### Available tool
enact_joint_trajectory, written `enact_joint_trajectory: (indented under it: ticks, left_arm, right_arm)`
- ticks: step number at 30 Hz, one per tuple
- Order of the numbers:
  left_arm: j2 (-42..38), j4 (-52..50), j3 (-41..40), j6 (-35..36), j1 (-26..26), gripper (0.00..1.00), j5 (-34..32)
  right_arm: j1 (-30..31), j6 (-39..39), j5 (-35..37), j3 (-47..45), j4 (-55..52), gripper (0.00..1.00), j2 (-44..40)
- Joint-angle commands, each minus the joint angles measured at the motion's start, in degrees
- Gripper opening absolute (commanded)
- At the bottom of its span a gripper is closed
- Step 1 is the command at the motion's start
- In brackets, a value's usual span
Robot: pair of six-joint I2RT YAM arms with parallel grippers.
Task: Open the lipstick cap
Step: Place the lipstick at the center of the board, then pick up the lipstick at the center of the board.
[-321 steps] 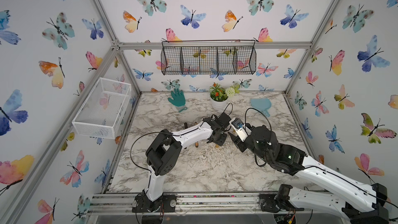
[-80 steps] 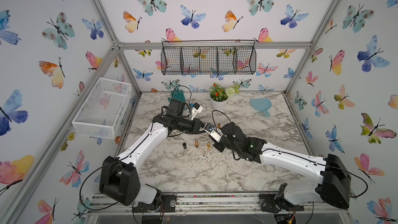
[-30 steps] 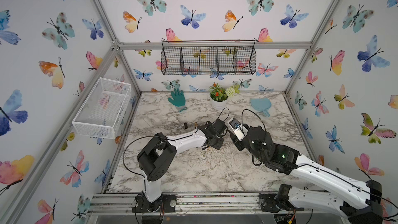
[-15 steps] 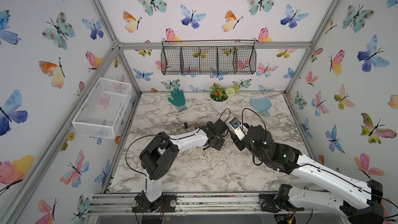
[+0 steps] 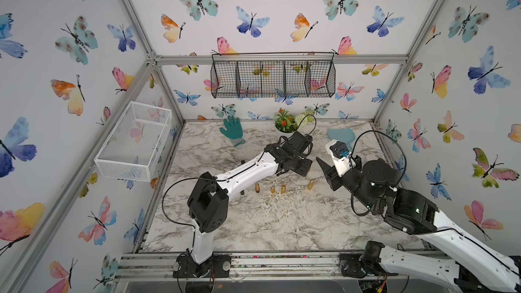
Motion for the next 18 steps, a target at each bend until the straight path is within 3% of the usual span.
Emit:
enact_joint_trajectory:
  ticks: [1,12,18]
  left_arm:
    - [5.7,-3.6,2.7,1.0,-1.7,0.61,1.7]
    - [13.3,-2.8,6.9,1.8,-3.8,0.66,1.6]
    - [15.9,-2.9,7.1,1.8,-4.1,0.5,2.1]
  right_arm:
    - [0.0,1.7,1.8,0.5,-4.2,0.51,-0.7]
    - [0.0,2.4,4.1,-1.6,-5.7,0.51,-3.0]
    - [0.0,2.1,4.5,-3.4,-4.8,0.51,-3.0]
